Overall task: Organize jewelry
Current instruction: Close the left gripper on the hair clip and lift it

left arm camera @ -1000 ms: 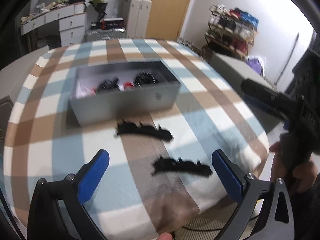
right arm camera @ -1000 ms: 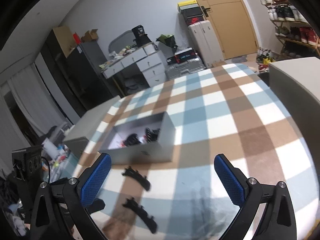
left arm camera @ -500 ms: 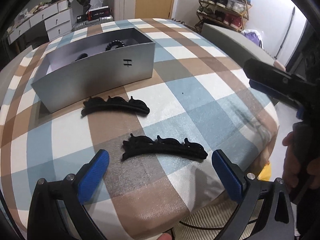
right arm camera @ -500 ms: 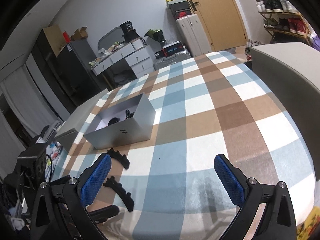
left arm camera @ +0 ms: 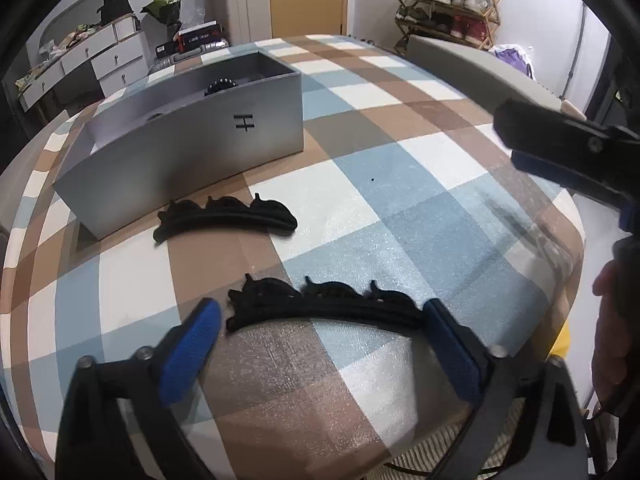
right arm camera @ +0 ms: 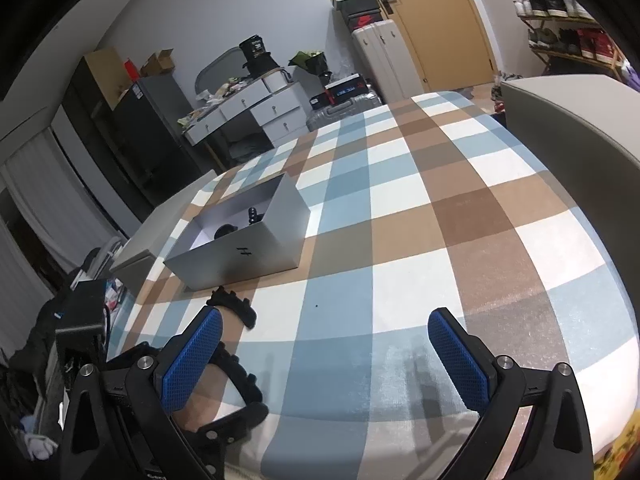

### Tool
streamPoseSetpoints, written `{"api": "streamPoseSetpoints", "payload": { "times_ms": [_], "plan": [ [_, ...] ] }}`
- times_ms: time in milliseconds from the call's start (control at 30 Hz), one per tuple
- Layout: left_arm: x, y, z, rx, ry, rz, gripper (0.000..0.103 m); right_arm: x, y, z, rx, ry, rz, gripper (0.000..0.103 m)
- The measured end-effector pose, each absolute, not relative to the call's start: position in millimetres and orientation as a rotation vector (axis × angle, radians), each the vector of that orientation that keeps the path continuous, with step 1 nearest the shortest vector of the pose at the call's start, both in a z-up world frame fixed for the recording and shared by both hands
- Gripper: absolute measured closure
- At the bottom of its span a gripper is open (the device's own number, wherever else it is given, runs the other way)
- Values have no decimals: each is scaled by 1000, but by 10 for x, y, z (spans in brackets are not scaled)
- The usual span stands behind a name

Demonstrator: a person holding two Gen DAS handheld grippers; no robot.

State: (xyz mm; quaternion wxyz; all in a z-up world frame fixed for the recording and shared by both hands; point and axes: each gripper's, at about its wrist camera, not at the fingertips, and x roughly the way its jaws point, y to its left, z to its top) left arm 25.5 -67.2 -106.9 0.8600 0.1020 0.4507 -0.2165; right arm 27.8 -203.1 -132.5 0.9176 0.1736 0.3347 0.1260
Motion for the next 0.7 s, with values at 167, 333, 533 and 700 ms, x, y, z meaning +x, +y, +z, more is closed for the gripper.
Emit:
{"api": "streamPoseSetpoints", "payload": {
  "times_ms": [167, 333, 533, 700],
  "plan": [
    [259, -620, -1053, 194, 942, -461, 12, 281, -2016, -1344, 358, 700, 259, 0],
    [233, -451, -899, 167, 872, -421, 12, 313, -1974, -1345, 343, 713, 260, 0],
    [227, 77, -688, 67, 798, -300, 12, 365, -1836, -1363, 332, 737, 288, 0],
    [206, 464, -648, -3, 769, -203, 12, 505, -1538, -1440, 288, 802, 334, 0]
  ]
}}
